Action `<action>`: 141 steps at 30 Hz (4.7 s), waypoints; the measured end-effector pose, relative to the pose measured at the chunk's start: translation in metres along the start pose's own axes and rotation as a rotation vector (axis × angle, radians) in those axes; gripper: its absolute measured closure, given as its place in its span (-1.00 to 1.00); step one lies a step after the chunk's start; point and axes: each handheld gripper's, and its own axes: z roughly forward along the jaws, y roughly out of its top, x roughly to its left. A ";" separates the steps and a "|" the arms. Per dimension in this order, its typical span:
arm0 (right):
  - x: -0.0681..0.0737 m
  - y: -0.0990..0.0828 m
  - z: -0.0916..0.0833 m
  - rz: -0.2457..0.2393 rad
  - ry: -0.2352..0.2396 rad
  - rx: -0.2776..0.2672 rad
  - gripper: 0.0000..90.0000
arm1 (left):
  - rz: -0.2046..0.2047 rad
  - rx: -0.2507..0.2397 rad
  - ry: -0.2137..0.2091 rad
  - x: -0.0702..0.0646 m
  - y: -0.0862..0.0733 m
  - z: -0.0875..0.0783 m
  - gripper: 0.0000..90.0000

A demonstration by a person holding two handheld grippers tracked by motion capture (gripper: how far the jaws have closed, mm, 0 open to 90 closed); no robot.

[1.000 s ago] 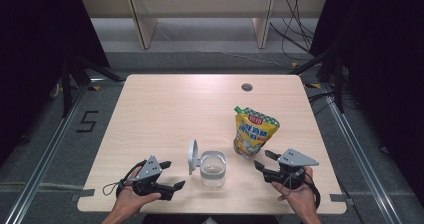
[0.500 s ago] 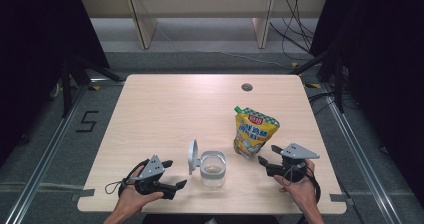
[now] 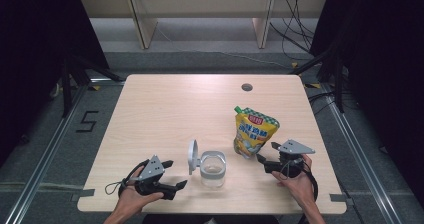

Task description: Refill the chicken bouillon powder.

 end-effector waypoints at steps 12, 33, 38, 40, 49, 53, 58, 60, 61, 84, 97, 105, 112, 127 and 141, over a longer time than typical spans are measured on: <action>-0.006 0.004 0.019 -0.016 0.045 -0.073 -0.62 | -0.004 -0.004 0.000 0.001 -0.001 -0.005 -0.63; 0.001 0.008 0.042 0.010 0.076 -0.176 -0.64 | -0.006 -0.002 0.011 0.002 -0.002 -0.003 -0.63; 0.002 0.009 0.047 0.034 0.082 -0.180 -0.65 | -0.003 -0.001 0.013 0.002 -0.002 -0.003 -0.63; 0.002 0.010 0.048 0.025 0.088 -0.189 -0.65 | -0.003 0.002 0.009 0.002 -0.002 -0.003 -0.63; 0.002 0.011 0.052 0.019 0.094 -0.226 -0.62 | -0.010 -0.007 0.013 0.002 -0.002 -0.003 -0.63; 0.001 0.013 0.055 -0.023 0.093 -0.248 -0.61 | -0.017 -0.008 0.005 0.002 -0.002 -0.003 -0.63; 0.003 0.014 0.056 0.006 0.087 -0.251 -0.62 | -0.010 -0.004 0.009 0.003 -0.002 -0.003 -0.63; 0.003 0.016 0.056 0.007 0.081 -0.256 -0.62 | -0.016 -0.007 0.007 0.002 -0.002 -0.003 -0.63; 0.002 0.017 0.057 -0.010 0.086 -0.263 -0.61 | -0.011 -0.004 0.010 0.003 -0.002 -0.003 -0.63; 0.001 0.018 0.064 0.020 0.106 -0.255 -0.49 | -0.015 -0.003 0.002 0.002 -0.002 -0.002 -0.63; 0.017 0.025 0.057 -0.021 0.066 -0.199 -0.23 | -0.014 -0.005 0.006 0.003 -0.002 -0.005 -0.61; 0.026 0.030 0.043 -0.224 -0.037 -0.221 -0.22 | -0.038 -0.022 0.016 0.006 -0.002 -0.009 -0.61; 0.039 0.039 0.016 -0.367 -0.105 -0.228 -0.21 | -0.054 -0.012 0.017 0.003 -0.003 -0.007 -0.61; 0.074 0.040 -0.018 -0.694 -0.185 -0.194 -0.21 | -0.043 -0.023 0.029 0.005 -0.002 -0.009 -0.61; 0.101 0.032 -0.033 -1.032 -0.347 -0.091 -0.21 | -0.025 -0.019 0.024 0.004 -0.001 -0.009 -0.61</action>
